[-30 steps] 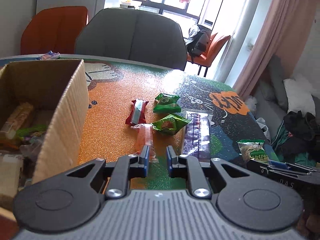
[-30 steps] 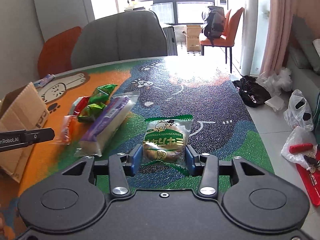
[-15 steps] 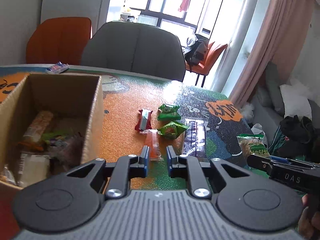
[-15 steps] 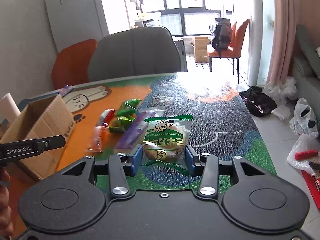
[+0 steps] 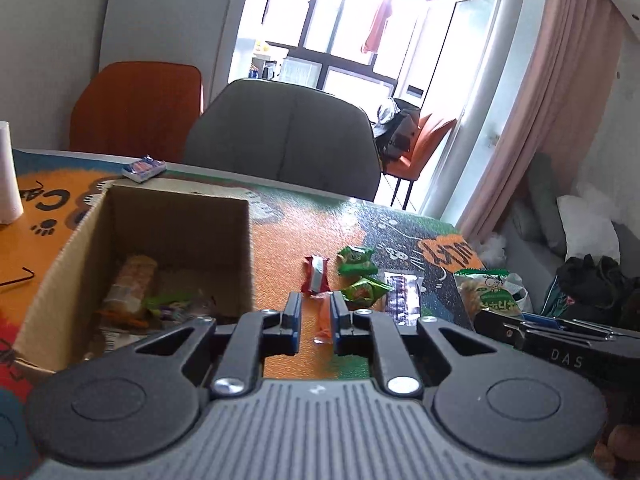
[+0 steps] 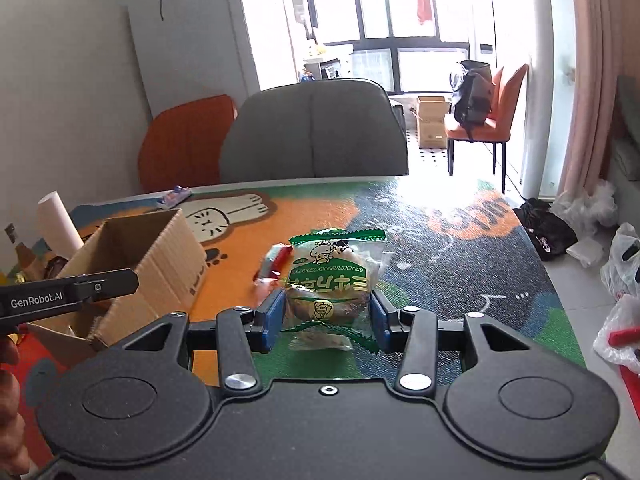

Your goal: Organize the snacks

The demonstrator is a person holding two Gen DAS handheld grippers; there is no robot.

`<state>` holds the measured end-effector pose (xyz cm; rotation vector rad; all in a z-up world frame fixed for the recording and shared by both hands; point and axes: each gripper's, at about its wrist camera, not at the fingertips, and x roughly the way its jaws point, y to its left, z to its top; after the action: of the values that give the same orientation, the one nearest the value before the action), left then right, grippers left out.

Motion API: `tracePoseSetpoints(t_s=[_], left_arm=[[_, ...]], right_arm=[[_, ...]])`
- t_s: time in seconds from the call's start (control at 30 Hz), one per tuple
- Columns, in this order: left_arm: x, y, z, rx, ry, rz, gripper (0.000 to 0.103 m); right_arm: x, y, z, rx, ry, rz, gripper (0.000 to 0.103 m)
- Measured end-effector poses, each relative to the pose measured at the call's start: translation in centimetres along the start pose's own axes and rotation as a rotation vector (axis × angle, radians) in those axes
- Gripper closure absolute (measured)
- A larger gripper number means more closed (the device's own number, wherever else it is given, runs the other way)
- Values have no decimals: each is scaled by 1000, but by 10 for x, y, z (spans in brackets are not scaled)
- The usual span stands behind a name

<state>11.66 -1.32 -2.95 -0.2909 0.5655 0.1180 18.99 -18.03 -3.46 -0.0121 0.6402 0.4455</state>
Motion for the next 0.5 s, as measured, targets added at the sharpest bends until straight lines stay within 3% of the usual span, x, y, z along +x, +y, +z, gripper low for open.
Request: tracePoseSetpoints(t_s=[0.27,0.33,0.4,0.5], left_arm=[[20,-16,-8,28,68,-64,81],[29,-22,-9,33,76,-63,65],[39,-27,-11,46,77,-52,57],[54,-34,-13,60,90,-44,55]], right_arm=[[2,-11,-5,13,16,-9,60],[5,-17,-7,23,23,-17,60],[8,-25,-8,31,30,-21,60],[14,-34,-10,46,39,-29,60]])
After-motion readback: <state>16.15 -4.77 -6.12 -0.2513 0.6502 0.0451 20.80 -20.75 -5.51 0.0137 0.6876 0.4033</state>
